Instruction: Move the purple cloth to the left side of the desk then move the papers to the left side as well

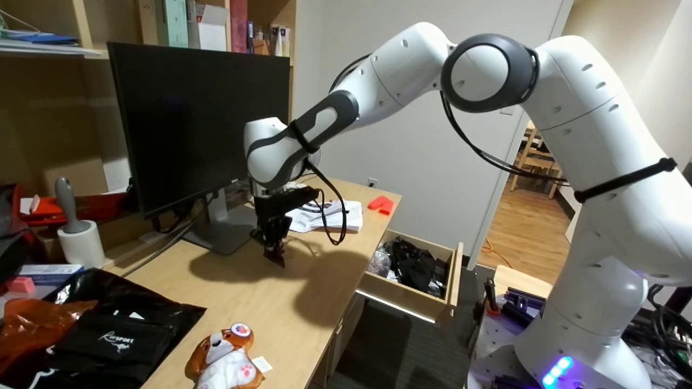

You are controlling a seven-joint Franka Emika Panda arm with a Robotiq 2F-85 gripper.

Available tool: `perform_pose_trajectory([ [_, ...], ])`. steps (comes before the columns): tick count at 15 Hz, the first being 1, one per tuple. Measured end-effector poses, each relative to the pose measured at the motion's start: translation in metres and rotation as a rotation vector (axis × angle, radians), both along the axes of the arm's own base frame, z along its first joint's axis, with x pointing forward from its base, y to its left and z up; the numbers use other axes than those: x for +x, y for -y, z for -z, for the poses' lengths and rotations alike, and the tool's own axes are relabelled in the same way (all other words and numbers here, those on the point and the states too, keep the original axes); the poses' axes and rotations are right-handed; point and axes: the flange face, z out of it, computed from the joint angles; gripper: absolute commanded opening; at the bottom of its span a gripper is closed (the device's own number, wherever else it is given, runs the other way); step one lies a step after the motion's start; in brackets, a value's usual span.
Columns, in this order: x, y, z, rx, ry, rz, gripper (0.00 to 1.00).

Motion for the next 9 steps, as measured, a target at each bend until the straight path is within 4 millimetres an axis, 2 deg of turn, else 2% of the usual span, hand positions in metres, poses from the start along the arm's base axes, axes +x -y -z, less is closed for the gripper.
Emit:
perform_pose_trajectory([
  [4,-0.061,-0.089,0.012,-0.004,-0.028,-0.211,0.07],
  [9,-0.144,-0.182,0.003,0.038,0.011,-0.450,0.07],
])
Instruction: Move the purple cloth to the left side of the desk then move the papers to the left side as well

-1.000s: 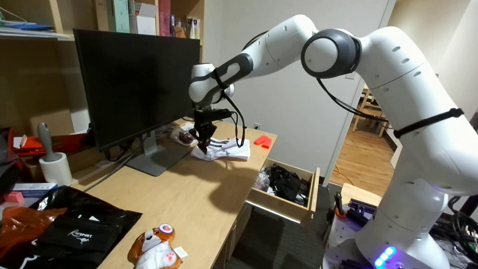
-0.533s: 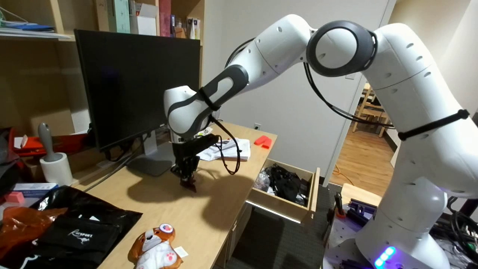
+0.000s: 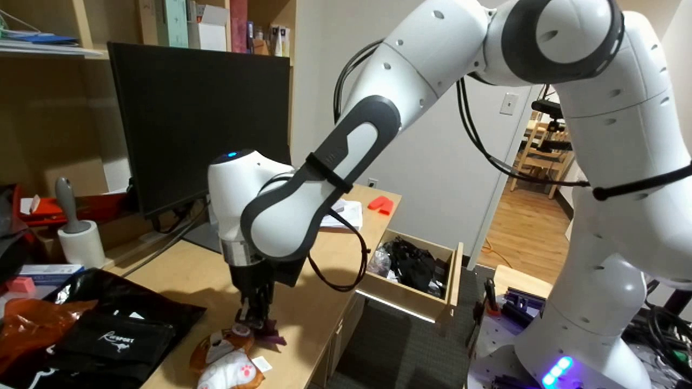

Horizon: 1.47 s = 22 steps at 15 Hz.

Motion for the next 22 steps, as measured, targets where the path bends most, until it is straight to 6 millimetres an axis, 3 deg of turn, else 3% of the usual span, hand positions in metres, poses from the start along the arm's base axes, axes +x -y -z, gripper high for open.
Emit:
perform_pose_trajectory([
  [2,-0.021,-0.017,-0.003,0.013,0.016,-0.042,0.07],
  [7,-0.024,-0.014,0.000,0.009,0.007,-0.043,0.07],
  [12,-0.047,-0.045,0.020,0.039,-0.043,-0.141,0.07],
  [13,-0.049,-0.051,0.020,0.041,-0.042,-0.156,0.13],
  [14,-0.050,-0.056,0.020,0.038,-0.034,-0.173,0.34],
  [16,-0.051,-0.063,0.020,0.033,-0.020,-0.197,0.37],
  [22,-0.049,-0.072,0.019,0.036,-0.009,-0.209,0.74],
])
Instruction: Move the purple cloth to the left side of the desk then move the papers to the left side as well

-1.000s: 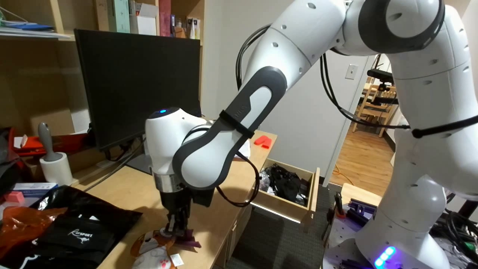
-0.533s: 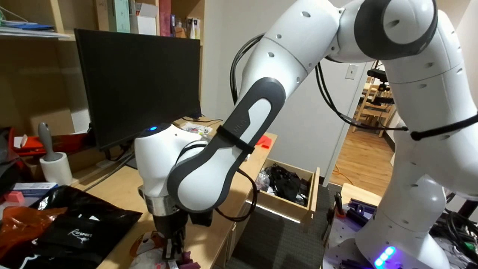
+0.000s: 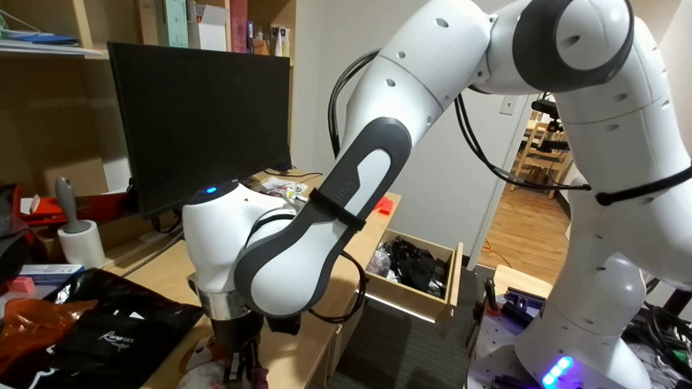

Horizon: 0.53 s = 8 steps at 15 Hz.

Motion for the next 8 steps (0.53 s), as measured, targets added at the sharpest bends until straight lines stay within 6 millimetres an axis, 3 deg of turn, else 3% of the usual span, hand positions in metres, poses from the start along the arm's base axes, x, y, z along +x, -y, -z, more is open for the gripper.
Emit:
perform_pose_trajectory([
  [4,0.004,0.007,0.002,-0.009,0.001,0.013,0.98],
  [8,0.009,0.023,0.002,-0.011,-0.003,0.041,1.00],
])
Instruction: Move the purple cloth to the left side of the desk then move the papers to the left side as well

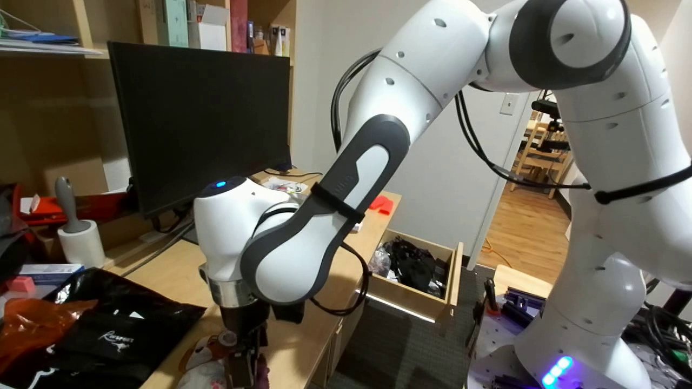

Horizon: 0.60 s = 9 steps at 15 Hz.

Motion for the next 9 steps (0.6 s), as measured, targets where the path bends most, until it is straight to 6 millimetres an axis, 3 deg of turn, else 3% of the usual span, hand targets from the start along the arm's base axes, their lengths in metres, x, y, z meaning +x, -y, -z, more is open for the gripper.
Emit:
perform_pose_trajectory([
  [5,0.008,0.039,-0.022,0.013,0.027,0.057,1.00],
  [9,0.023,0.095,-0.065,0.032,0.074,0.176,1.00],
])
